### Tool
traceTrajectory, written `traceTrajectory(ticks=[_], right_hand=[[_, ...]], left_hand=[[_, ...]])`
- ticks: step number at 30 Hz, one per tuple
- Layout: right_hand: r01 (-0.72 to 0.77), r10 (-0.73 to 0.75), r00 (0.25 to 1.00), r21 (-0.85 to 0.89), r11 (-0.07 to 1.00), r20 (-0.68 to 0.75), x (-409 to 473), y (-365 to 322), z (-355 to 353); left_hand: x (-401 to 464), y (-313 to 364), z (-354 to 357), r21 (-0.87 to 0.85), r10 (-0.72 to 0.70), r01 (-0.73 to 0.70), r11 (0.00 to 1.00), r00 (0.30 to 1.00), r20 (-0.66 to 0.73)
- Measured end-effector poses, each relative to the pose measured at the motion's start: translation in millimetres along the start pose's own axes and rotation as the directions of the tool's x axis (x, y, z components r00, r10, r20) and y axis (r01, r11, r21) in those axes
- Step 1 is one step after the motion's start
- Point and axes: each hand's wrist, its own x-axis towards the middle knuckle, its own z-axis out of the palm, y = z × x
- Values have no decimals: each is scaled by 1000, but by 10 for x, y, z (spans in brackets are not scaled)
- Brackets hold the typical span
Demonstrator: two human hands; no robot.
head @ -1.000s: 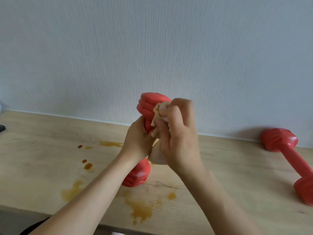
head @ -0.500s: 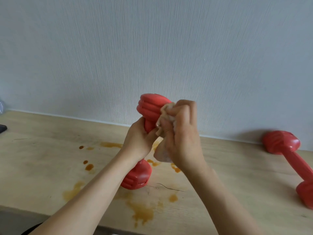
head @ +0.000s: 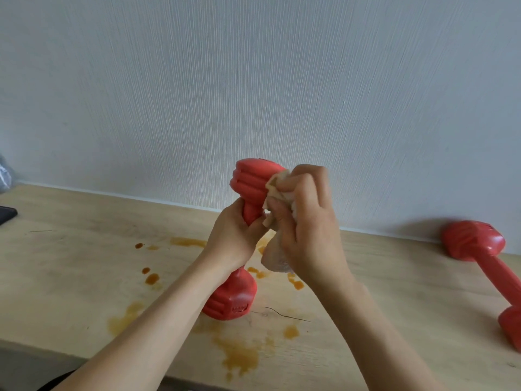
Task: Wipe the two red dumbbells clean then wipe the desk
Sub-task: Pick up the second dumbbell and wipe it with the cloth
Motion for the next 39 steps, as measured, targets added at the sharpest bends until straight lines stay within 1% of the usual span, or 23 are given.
traceTrajectory(ticks=[1, 2, 3, 5, 7, 8, 10, 11, 13, 14, 15, 17, 19, 21, 23, 25, 27, 29, 31, 33, 35, 37, 39], right_hand=[[34, -34, 999, -16, 999, 7, -7, 17, 12], [6, -6, 1000, 15, 1000, 3, -2, 48, 16], [-80, 81, 997, 95, 992, -6, 17, 74, 16], [-265, 277, 961, 250, 931, -12, 43, 161, -2], [-348, 369, 929, 279, 895, -23, 59, 209, -53], [-350, 370, 928, 272, 897, -27, 61, 205, -63], [-283, 298, 953, 217, 934, -43, 63, 138, -74], [-216, 225, 973, 159, 963, -46, 62, 91, -72], [-73, 72, 997, 60, 996, 15, 52, 10, -69], [-53, 50, 998, 53, 997, 47, 50, 2, -68], [-74, 70, 996, 82, 994, 50, 57, 32, -62], [-204, 204, 979, 241, 949, 27, 60, 115, -55], [-306, 319, 947, 359, 882, 23, 53, 171, -76], [-399, 416, 908, 418, 816, 54, 39, 181, -89], [-504, 524, 847, 452, 736, 91, 25, 176, -101], [-541, 562, 823, 419, 730, 83, 22, 185, -119], [-525, 539, 839, 373, 765, 75, 8, 166, -150], [-468, 474, 878, 330, 819, 70, -14, 74, -179], [-338, 338, 941, 180, 924, 31, -45, -18, -195], [-219, 218, 976, 39, 975, 20, -51, -84, -208], [-211, 211, 977, 8, 977, -11, -17, -49, -239], [-268, 268, 962, 19, 963, -41, 19, 44, -275], [-293, 294, 955, 29, 956, -47, 21, 93, -304]], left_hand=[[-1, 0, 7, 5, 7, -7, 1000, 1000, -9], [-7, -1, 13, -3, 20, -20, 1000, 1000, -10], [-9, -8, 22, -20, 31, -31, 999, 999, -8], [-8, -26, 33, -46, 42, -42, 998, 999, 7], [-4, -37, 39, -49, 50, -49, 998, 998, 23], [-1, -33, 35, -52, 54, -53, 997, 998, 28], [-1, -34, 28, -51, 63, -62, 997, 998, 21], [1, -30, 24, -48, 65, -64, 997, 998, 9], [9, -25, 17, -60, 58, -59, 996, 998, -11], [4, -28, 20, -65, 56, -57, 996, 998, -15], [-3, -24, 29, -66, 60, -61, 996, 998, -16], [-23, -20, 55, -85, 80, -80, 993, 997, -2], [-25, -11, 83, -130, 60, -57, 990, 998, 12], [-20, -26, 73, -135, 26, -25, 991, 1000, 11], [-47, -11, 64, -150, 55, -49, 987, 998, 36], [-79, 24, 65, -176, 112, -98, 980, 991, 71], [-72, 32, 67, -168, 89, -82, 982, 995, 34], [-27, 27, 66, -155, 46, -47, 987, 999, -9], [13, 16, 48, -138, 21, -25, 990, 999, -32], [15, 19, 37, -110, 7, -12, 994, 999, -44], [-8, 29, 47, -89, 35, -37, 995, 999, -32], [-38, 46, 66, -83, 83, -83, 993, 997, 5], [-38, 47, 83, -92, 96, -93, 991, 995, 28]])
